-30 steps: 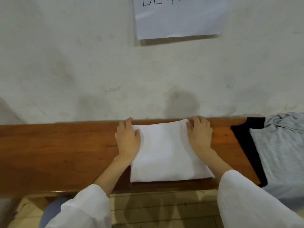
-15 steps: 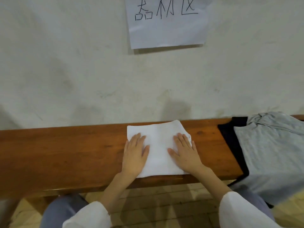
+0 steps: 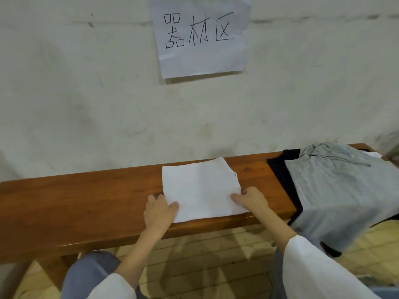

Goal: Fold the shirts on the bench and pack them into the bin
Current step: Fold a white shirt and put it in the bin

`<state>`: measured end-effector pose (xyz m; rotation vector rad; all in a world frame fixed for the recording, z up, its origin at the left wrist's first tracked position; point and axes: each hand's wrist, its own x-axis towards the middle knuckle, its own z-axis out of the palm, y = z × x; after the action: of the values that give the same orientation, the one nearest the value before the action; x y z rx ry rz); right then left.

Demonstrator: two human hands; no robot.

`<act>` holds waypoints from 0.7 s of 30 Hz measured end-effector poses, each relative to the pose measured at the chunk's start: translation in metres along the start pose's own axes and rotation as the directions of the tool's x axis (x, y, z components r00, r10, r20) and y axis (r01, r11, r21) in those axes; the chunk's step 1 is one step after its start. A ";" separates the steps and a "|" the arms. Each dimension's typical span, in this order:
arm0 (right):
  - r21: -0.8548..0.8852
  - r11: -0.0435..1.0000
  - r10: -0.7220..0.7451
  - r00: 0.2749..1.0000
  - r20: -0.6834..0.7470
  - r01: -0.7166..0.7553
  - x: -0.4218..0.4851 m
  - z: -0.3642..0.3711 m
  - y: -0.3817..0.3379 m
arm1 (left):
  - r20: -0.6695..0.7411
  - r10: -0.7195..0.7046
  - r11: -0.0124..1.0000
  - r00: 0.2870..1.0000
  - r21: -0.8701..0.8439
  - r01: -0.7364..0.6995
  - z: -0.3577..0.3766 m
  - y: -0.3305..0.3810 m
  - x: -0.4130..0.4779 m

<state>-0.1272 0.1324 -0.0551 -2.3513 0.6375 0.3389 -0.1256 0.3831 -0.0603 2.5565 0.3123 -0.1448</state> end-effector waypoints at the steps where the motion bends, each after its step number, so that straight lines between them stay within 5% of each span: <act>1: 0.034 0.999 -0.019 0.999 -0.033 0.020 -0.002 0.001 -0.001 | 0.048 -0.010 0.995 0.999 -0.103 0.015 -0.003 0.004 0.001; 3: 0.096 0.991 -0.087 0.992 -0.094 0.096 -0.007 0.001 -0.002 | 0.145 -0.051 0.911 0.988 -0.399 0.105 -0.010 0.010 0.002; 5: 0.243 0.965 -0.077 0.991 -0.107 0.101 -0.011 -0.001 -0.004 | 0.270 -0.123 0.715 0.955 -0.643 0.273 -0.018 0.016 0.000; 9: 0.632 0.774 0.105 0.992 -0.076 -0.034 -0.023 -0.017 0.001 | 0.463 -0.100 0.480 0.881 -0.753 0.450 -0.029 0.025 -0.003; 17: 0.662 0.724 0.138 0.899 -0.415 0.195 -0.065 -0.089 0.096 | 0.331 0.146 0.639 0.932 -0.751 0.166 0.000 0.130 -0.038; 21: 0.581 0.787 0.141 0.856 -0.497 0.208 -0.109 -0.126 0.186 | 0.302 0.431 0.687 0.850 -0.721 -0.093 0.055 0.193 -0.092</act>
<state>-0.3084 -0.0355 -0.0189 -1.7807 0.8027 -0.4985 -0.1680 0.1774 0.0084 1.7157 -0.1854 -0.4211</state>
